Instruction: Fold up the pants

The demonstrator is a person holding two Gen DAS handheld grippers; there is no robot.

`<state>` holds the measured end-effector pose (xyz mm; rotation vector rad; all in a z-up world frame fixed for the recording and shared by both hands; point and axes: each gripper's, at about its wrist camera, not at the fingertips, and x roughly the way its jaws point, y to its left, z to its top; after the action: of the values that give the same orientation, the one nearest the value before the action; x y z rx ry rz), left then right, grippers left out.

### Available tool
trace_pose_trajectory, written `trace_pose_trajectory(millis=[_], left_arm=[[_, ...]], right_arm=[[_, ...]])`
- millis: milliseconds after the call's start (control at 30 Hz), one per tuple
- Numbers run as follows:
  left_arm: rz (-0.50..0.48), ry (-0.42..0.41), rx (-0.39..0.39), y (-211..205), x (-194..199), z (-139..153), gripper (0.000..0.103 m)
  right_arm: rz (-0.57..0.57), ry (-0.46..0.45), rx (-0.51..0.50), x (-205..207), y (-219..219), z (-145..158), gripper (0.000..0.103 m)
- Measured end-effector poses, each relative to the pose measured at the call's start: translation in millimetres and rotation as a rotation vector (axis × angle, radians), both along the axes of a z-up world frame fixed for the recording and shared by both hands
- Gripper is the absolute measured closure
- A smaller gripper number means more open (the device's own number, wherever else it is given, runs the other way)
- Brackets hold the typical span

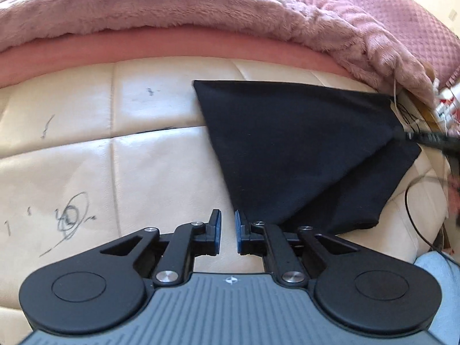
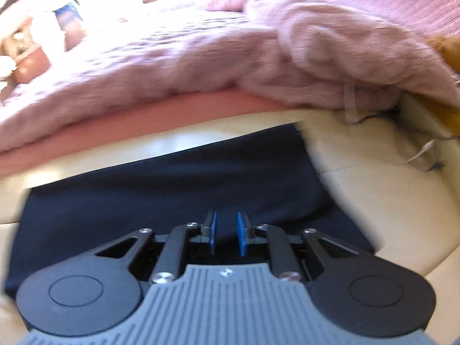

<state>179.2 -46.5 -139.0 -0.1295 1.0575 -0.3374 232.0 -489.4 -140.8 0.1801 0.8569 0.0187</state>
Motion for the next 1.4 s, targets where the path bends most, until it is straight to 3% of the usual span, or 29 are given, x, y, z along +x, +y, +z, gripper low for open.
trace_pose_trajectory(millis=[167, 267, 333, 400, 467, 567, 733, 833, 900, 933, 1000, 1100, 1233, 1300, 1400], left_arm=[[0.067, 0.009, -0.055, 12, 2, 5, 0.093], [0.067, -0.008, -0.053, 17, -1, 11, 0.091], [0.075, -0.006, -0.062, 20, -2, 13, 0.091], [0.077, -0.009, -0.063, 22, -4, 15, 0.091], [0.072, -0.014, -0.061, 24, -6, 16, 0.091], [0.078, -0.018, -0.067, 30, -8, 16, 0.090], [0.112, -0.001, -0.096, 44, -10, 14, 0.090], [0.113, 0.004, -0.098, 47, -12, 12, 0.088], [0.114, 0.017, -0.103, 47, -11, 9, 0.088], [0.115, 0.024, -0.110, 47, -11, 7, 0.088], [0.115, 0.036, -0.129, 45, -11, 5, 0.088], [0.114, 0.056, -0.169, 43, -10, 4, 0.083], [0.140, 0.075, -0.238, 41, 0, 0, 0.067], [0.172, 0.081, -0.280, 40, 10, -5, 0.059], [0.211, 0.087, -0.320, 36, 28, -12, 0.058]], right_arm=[[0.196, 0.056, 0.190, -33, 83, -8, 0.089], [0.323, 0.076, 0.263, -48, 131, -18, 0.073], [0.378, 0.102, 0.313, -54, 157, -27, 0.072], [0.405, 0.123, 0.347, -57, 179, -35, 0.070], [0.420, 0.129, 0.351, -56, 196, -41, 0.061], [0.402, 0.112, 0.368, -47, 206, -43, 0.058], [0.366, 0.133, 0.508, -38, 223, -50, 0.057], [0.399, 0.129, 0.478, -47, 236, -48, 0.060], [0.415, 0.137, 0.453, -56, 240, -49, 0.074], [0.428, 0.160, 0.458, -59, 242, -52, 0.092], [0.434, 0.200, 0.469, -66, 246, -61, 0.100], [0.426, 0.194, 0.453, -69, 247, -57, 0.100], [0.420, 0.138, 0.403, -73, 241, -39, 0.098], [0.395, 0.087, 0.338, -75, 228, -25, 0.097], [0.320, 0.023, 0.230, -73, 198, -9, 0.097]])
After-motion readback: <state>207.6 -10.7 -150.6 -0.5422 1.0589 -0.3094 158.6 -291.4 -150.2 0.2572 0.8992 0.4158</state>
